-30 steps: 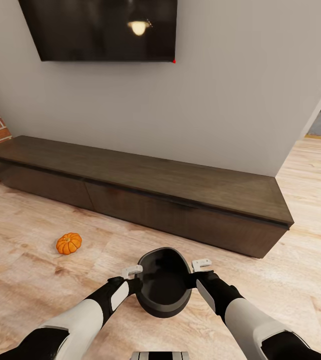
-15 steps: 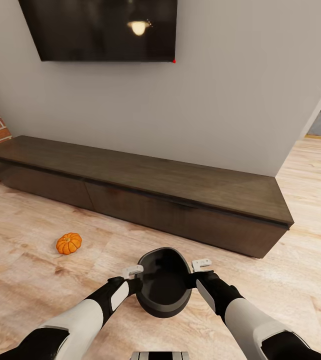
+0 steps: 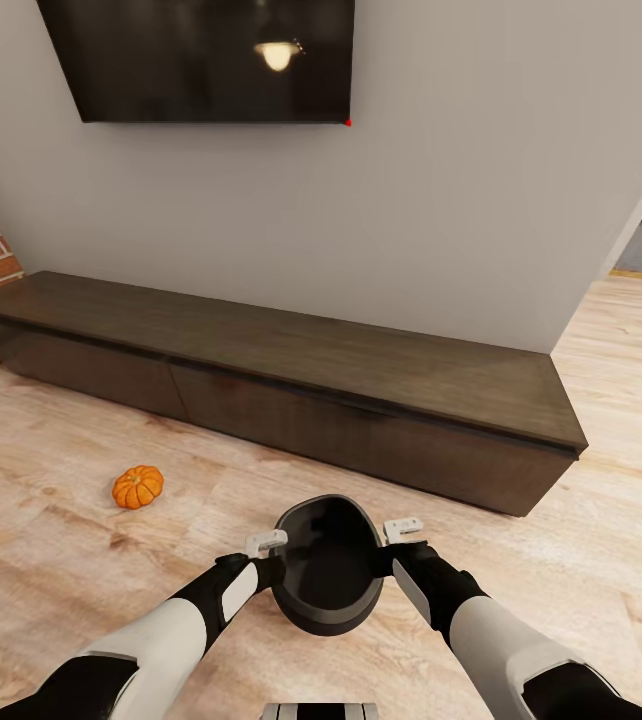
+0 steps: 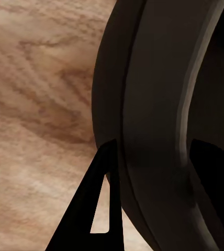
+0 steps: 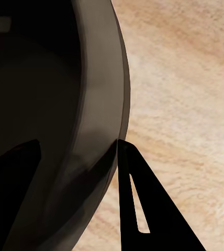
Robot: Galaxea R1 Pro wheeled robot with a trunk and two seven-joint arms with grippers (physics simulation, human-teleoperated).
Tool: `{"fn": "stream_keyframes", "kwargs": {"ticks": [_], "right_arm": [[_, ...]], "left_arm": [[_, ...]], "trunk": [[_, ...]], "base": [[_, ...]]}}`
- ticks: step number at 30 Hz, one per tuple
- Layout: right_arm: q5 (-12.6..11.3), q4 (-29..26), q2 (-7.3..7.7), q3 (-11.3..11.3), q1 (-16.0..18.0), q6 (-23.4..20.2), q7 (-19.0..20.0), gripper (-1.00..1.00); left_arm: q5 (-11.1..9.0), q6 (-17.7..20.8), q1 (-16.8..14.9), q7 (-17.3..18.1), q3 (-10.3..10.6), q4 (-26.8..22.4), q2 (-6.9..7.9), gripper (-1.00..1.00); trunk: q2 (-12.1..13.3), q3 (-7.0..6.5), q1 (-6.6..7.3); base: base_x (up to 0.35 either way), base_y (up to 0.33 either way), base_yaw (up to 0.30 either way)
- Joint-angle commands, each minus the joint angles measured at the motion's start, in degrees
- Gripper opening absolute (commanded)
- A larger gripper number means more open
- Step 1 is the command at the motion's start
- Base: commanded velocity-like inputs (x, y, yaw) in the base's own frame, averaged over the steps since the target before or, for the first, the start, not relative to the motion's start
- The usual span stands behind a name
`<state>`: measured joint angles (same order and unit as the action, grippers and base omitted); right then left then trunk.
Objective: Place each of the two pumpkins and all three candles from the living room inside a cabinet in the living room (use any cabinet), then make sure every cabinet is closed, and position the cauldron so it is next to a table in the living room.
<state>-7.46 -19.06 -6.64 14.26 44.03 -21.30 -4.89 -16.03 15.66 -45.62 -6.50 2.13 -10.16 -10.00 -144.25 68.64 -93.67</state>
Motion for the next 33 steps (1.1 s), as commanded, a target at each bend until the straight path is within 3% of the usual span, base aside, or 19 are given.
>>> {"fn": "stream_keyframes", "kwargs": {"ticks": [1,9,33], "right_arm": [[-0.27,-0.10,0.05,0.42,0.00,-0.32,-0.50,-1.00],[-0.34,-0.12,0.05,0.42,0.00,-0.32,-0.54,-1.00],[-0.36,-0.10,0.05,0.51,0.00,-0.41,-0.56,-1.00]], "left_arm": [[-0.14,0.34,0.01,-0.44,0.33,-0.12,0.00,-1.00],[-0.14,0.42,0.01,1.02,0.28,-0.12,0.00,-1.00],[-0.14,0.43,0.01,1.14,0.29,-0.12,0.00,-1.00]], "trunk": [[-0.02,0.05,0.01],[-0.02,0.05,0.01],[-0.02,0.05,0.01]], "base": [[0.000,0.000,0.000],[0.000,0.000,0.000],[0.000,0.000,0.000]]}}
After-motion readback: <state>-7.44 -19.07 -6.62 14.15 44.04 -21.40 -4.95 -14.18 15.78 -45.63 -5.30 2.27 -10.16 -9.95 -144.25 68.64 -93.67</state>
